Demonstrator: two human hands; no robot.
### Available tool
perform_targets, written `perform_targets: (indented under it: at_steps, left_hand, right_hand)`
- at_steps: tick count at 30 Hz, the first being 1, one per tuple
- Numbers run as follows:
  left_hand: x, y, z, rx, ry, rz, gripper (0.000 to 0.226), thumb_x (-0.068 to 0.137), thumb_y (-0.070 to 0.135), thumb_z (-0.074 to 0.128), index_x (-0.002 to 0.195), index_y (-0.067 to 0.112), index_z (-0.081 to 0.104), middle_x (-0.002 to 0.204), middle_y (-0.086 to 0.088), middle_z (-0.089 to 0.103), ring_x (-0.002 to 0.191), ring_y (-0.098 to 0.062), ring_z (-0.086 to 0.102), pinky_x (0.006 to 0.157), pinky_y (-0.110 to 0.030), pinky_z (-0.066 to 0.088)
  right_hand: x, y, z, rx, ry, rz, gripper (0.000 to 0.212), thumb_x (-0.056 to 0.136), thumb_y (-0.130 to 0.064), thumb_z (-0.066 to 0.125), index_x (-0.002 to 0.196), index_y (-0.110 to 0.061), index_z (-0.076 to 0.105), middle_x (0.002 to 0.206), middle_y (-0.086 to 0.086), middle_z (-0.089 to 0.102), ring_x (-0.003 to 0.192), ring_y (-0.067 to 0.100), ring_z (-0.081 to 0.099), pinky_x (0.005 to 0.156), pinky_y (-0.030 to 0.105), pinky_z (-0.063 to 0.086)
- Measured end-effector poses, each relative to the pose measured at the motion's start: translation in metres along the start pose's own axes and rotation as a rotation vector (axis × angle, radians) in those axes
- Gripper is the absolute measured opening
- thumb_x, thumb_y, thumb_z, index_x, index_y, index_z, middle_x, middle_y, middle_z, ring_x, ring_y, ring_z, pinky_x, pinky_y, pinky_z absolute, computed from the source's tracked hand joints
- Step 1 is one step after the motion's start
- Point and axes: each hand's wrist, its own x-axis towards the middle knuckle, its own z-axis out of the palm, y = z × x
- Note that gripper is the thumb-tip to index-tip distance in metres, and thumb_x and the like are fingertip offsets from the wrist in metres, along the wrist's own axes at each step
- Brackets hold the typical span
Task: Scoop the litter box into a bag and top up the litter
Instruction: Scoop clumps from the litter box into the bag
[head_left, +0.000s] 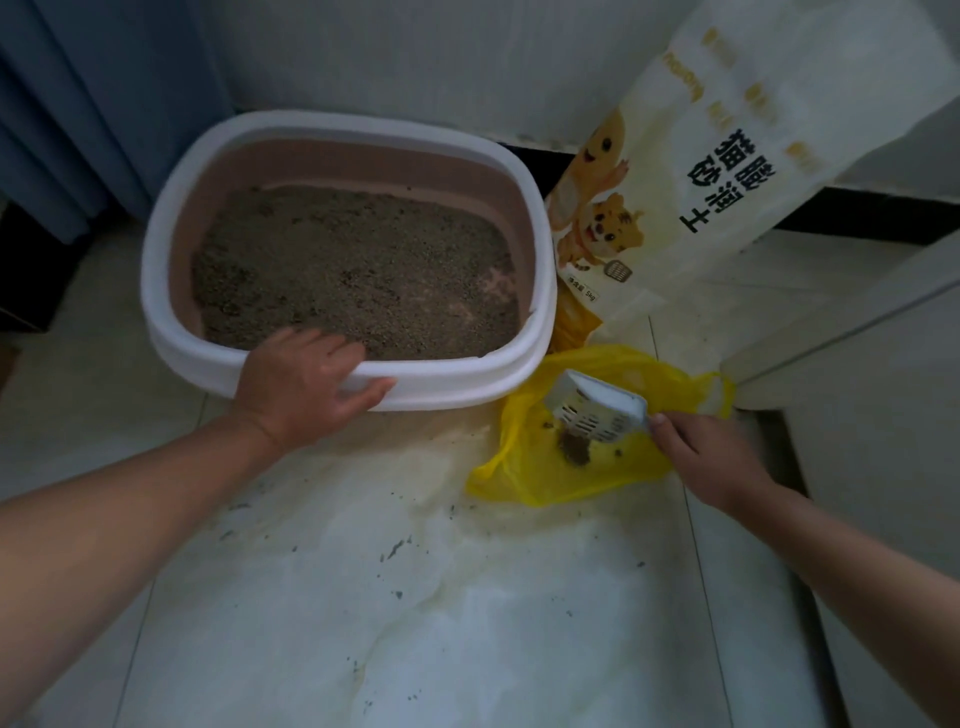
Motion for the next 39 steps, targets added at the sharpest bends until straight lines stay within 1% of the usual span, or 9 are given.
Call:
perform_targets:
  at_steps: [3, 6, 9, 14, 21, 26, 31, 35, 39]
  left_hand:
    - [0.0, -0.001, 0.001, 0.001, 0.0, 0.0, 0.05, 0.097, 0.058, 0.046, 0.075, 0.015, 0.06, 0.069, -0.007, 0.059, 0.064, -0.028, 0.056, 0.06, -0.036, 0.037]
    - [-0.001, -0.001, 0.003, 0.008, -0.002, -0.006, 0.051, 0.097, 0.058, 0.045, 0.075, 0.015, 0.059, 0.07, -0.007, 0.059, 0.065, -0.029, 0.057, 0.061, -0.037, 0.038]
    - [0.0, -0.001, 0.004, 0.01, 0.009, 0.001, 0.049, 0.096, 0.057, 0.048, 0.074, 0.015, 0.058, 0.069, -0.007, 0.058, 0.065, -0.028, 0.056, 0.06, -0.037, 0.038]
    - [0.0, -0.001, 0.003, 0.008, 0.018, -0.005, 0.05, 0.097, 0.058, 0.046, 0.074, 0.015, 0.058, 0.069, -0.007, 0.058, 0.065, -0.028, 0.056, 0.06, -0.037, 0.039]
    - [0.0, 0.001, 0.002, 0.013, 0.068, 0.007, 0.048, 0.096, 0.056, 0.049, 0.071, 0.015, 0.057, 0.066, -0.006, 0.056, 0.061, -0.027, 0.054, 0.059, -0.036, 0.035]
    - [0.0, -0.001, 0.004, 0.019, 0.068, 0.007, 0.05, 0.096, 0.058, 0.047, 0.071, 0.016, 0.057, 0.067, -0.005, 0.056, 0.063, -0.028, 0.055, 0.06, -0.036, 0.034]
    - [0.0, -0.001, 0.004, 0.021, 0.075, 0.006, 0.049, 0.096, 0.058, 0.047, 0.072, 0.016, 0.058, 0.068, -0.005, 0.058, 0.064, -0.028, 0.056, 0.06, -0.036, 0.036]
    - [0.001, -0.001, 0.006, 0.014, 0.115, 0.006, 0.045, 0.094, 0.055, 0.054, 0.071, 0.016, 0.056, 0.067, -0.006, 0.055, 0.063, -0.028, 0.055, 0.059, -0.036, 0.037]
    - [0.001, -0.001, 0.006, -0.005, 0.143, 0.002, 0.045, 0.093, 0.055, 0.056, 0.072, 0.016, 0.059, 0.067, -0.005, 0.057, 0.064, -0.026, 0.054, 0.061, -0.035, 0.036]
  right_hand:
    - [0.005, -0.003, 0.005, 0.059, -0.033, 0.08, 0.062, 0.092, -0.059, 0.026, 0.053, -0.017, 0.049, 0.048, 0.001, 0.05, 0.047, 0.017, 0.049, 0.048, 0.031, 0.027]
    - [0.008, -0.003, 0.008, 0.185, -0.078, 0.207, 0.06, 0.099, -0.045, 0.04, 0.05, -0.015, 0.056, 0.045, -0.001, 0.054, 0.047, 0.021, 0.053, 0.054, 0.037, 0.041]
    - [0.006, 0.0, 0.009, 0.206, -0.117, 0.257, 0.06, 0.103, -0.032, 0.046, 0.046, -0.014, 0.055, 0.04, -0.004, 0.054, 0.043, 0.016, 0.051, 0.057, 0.035, 0.042]
    - [0.002, -0.006, 0.009, 0.252, -0.084, 0.296, 0.057, 0.087, -0.048, 0.037, 0.045, -0.013, 0.054, 0.039, -0.002, 0.051, 0.035, 0.007, 0.044, 0.051, 0.03, 0.033]
    - [0.013, -0.025, 0.0, 0.27, 0.117, 0.185, 0.036, 0.078, -0.041, 0.038, 0.049, -0.02, 0.036, 0.047, -0.001, 0.031, 0.045, 0.016, 0.028, 0.053, 0.031, 0.015]
    - [0.031, -0.059, -0.004, 0.33, 0.157, 0.123, 0.041, 0.087, -0.033, 0.04, 0.054, -0.009, 0.046, 0.047, -0.004, 0.037, 0.041, 0.008, 0.031, 0.049, 0.029, 0.021]
    - [0.042, -0.093, -0.008, 0.454, 0.186, 0.08, 0.04, 0.093, -0.032, 0.038, 0.057, -0.016, 0.046, 0.047, -0.007, 0.039, 0.041, 0.008, 0.031, 0.047, 0.03, 0.024]
    - [0.06, -0.121, -0.012, 0.479, 0.194, 0.045, 0.04, 0.1, -0.043, 0.042, 0.07, -0.019, 0.053, 0.057, -0.004, 0.047, 0.048, 0.012, 0.041, 0.047, 0.035, 0.034]
    - [0.081, -0.158, -0.016, 0.353, 0.2, -0.059, 0.024, 0.1, -0.046, 0.048, 0.091, -0.028, 0.061, 0.063, -0.001, 0.053, 0.055, 0.019, 0.051, 0.047, 0.039, 0.043]
